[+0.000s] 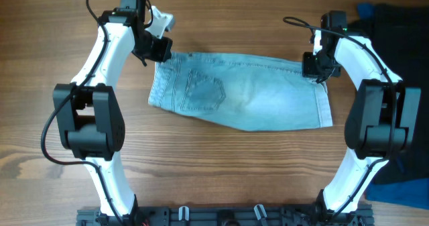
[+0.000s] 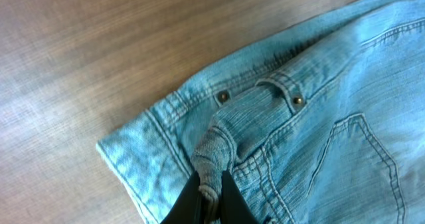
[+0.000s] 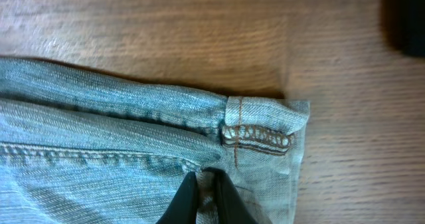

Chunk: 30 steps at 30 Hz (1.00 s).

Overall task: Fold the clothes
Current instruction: 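Lift both top corners and drag the shorts toward the back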

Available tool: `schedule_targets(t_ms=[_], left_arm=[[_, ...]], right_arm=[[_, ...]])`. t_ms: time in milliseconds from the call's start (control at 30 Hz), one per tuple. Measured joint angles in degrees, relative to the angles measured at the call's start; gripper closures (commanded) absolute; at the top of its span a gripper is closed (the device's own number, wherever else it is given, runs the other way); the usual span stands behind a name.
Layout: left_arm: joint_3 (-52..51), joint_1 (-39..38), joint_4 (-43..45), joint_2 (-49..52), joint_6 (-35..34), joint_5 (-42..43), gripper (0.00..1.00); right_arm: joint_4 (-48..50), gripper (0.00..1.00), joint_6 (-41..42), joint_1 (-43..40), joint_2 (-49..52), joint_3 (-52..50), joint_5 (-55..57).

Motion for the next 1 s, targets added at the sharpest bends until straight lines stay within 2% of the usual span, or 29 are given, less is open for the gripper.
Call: schedule_targets(t_ms=[133,267,467,600,833,1000], left_arm=[[-0.07,0.0,-6.51,0.0,-2.78,0.0,0.96],[-0.09,0.0,-10.03,0.0,-8.74,-0.02,0.96],[-3.41,0.0,-9.6,0.35,-15.56,-0.02,0.96],[-10.64,0.02,-4.52,0.83,-20.24,0.07,0.96],[-12.61,0.11,0.48,0.31,-26.14,-0.63,0.96],[-13.35,0.11,11.8,1.38,-26.58,-1.75,0.96]], right_arm=[[-6.05,0.96,2.67,0.0,-0.44,0.31,-1.95],[-7.65,0.96,4.66,0.0,-0.44,0.28,-2.32],[-7.28,0.96,6.34,0.0,-0.61,-1.7,-2.54],[-3.54,0.96,7.63,0.0,-2.08,-5.77,-2.8],[9.11,0.96,8.24,0.0,-5.49,-12.02,-3.15],[18.25,0.96,8.17,0.0,-5.05,-12.81,-3.32]])
